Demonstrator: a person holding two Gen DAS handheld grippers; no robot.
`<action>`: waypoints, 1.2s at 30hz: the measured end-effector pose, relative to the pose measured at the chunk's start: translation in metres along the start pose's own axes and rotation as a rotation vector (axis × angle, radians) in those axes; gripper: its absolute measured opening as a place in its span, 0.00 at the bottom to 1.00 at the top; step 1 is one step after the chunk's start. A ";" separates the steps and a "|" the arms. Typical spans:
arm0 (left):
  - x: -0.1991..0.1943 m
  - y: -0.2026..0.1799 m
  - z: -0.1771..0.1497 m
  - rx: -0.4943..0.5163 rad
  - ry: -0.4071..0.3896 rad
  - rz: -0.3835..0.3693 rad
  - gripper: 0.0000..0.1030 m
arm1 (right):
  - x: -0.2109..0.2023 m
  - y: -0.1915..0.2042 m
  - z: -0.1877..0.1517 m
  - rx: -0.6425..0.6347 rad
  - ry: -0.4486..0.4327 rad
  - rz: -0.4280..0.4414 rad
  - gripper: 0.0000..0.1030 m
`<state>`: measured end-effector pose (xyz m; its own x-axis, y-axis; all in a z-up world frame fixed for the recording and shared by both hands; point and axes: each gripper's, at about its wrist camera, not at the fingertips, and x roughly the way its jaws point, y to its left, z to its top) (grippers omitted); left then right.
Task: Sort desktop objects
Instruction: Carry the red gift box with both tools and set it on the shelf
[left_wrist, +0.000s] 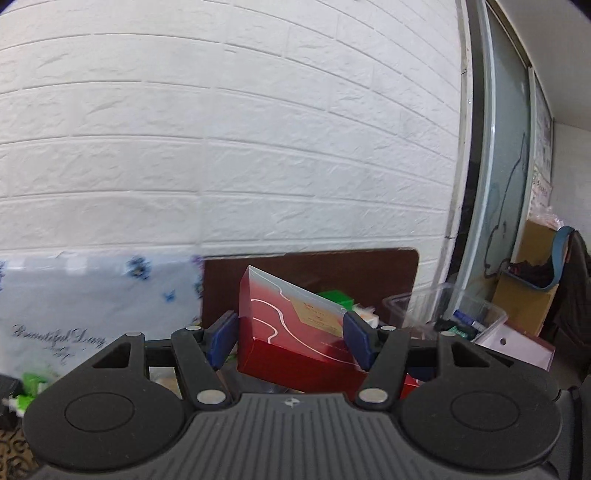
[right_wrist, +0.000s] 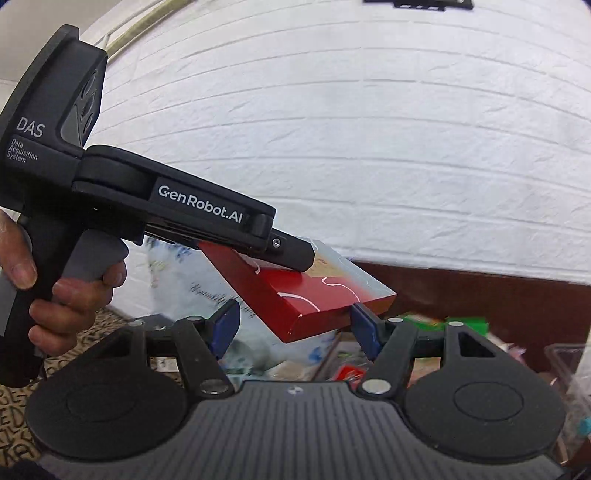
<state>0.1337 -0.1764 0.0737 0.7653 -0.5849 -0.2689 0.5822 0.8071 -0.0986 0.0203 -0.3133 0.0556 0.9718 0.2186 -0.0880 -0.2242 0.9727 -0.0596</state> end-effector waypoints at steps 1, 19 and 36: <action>0.008 -0.002 0.003 -0.005 -0.003 -0.012 0.62 | -0.001 -0.006 0.002 -0.001 -0.005 -0.013 0.63; 0.150 -0.002 -0.012 -0.032 0.120 -0.093 0.51 | 0.086 -0.089 -0.031 -0.172 0.141 -0.068 0.56; 0.142 -0.023 -0.017 -0.003 0.142 -0.141 0.65 | 0.015 -0.128 -0.066 0.074 0.155 -0.164 0.67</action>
<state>0.2245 -0.2762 0.0217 0.6295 -0.6750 -0.3849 0.6799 0.7182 -0.1477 0.0586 -0.4396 -0.0039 0.9708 0.0482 -0.2350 -0.0528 0.9985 -0.0133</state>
